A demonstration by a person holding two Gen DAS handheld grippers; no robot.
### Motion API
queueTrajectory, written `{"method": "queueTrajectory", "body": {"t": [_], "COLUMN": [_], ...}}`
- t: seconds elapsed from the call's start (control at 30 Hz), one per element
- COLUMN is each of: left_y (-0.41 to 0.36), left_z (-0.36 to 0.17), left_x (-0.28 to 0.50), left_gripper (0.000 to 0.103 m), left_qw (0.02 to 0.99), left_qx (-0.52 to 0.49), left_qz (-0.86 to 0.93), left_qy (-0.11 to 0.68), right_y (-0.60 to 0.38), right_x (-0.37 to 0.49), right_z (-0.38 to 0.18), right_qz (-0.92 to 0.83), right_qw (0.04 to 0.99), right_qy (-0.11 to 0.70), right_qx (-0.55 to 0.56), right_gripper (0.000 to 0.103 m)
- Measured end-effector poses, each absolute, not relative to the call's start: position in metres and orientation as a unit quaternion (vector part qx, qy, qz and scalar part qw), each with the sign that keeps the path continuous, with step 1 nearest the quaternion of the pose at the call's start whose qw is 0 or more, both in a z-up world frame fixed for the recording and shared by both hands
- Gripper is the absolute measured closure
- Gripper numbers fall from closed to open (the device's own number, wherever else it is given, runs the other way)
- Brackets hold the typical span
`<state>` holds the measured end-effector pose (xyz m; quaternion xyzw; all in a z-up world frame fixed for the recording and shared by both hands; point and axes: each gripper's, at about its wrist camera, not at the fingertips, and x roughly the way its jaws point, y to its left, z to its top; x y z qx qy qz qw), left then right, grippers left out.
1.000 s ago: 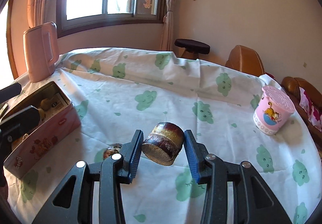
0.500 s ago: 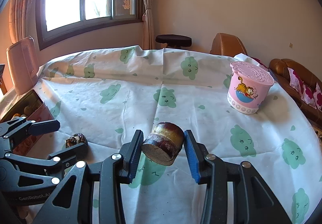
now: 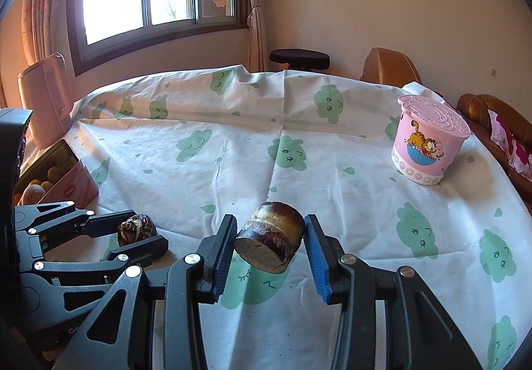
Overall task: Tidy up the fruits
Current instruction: 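Grasp the striped jar with the right gripper while the left grasps the dark round fruit, then lift and carry the jar with the right gripper while the left carries the dark fruit toward the tin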
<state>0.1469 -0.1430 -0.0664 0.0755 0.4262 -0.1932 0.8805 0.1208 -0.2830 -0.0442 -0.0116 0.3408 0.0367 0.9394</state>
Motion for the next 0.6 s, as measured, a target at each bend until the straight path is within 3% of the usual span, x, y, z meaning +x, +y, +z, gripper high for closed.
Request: {"method": "queueTrajectory", "body": {"t": [0.6], "left_y": [-0.143], "left_z": [-0.051], "left_x": [0.131], "left_gripper": [0.062], "left_qw": [0.909], "left_qx": [0.095], "left_qz": [-0.17], "left_qy": [0.369], "right_y": [-0.278], "right_x": [0.112], "right_z": [-0.039], "right_qz": [0.033], "right_qw": [0.947], "right_qy": [0.317], "right_qx": [-0.027], "right_gripper": [0.059]}}
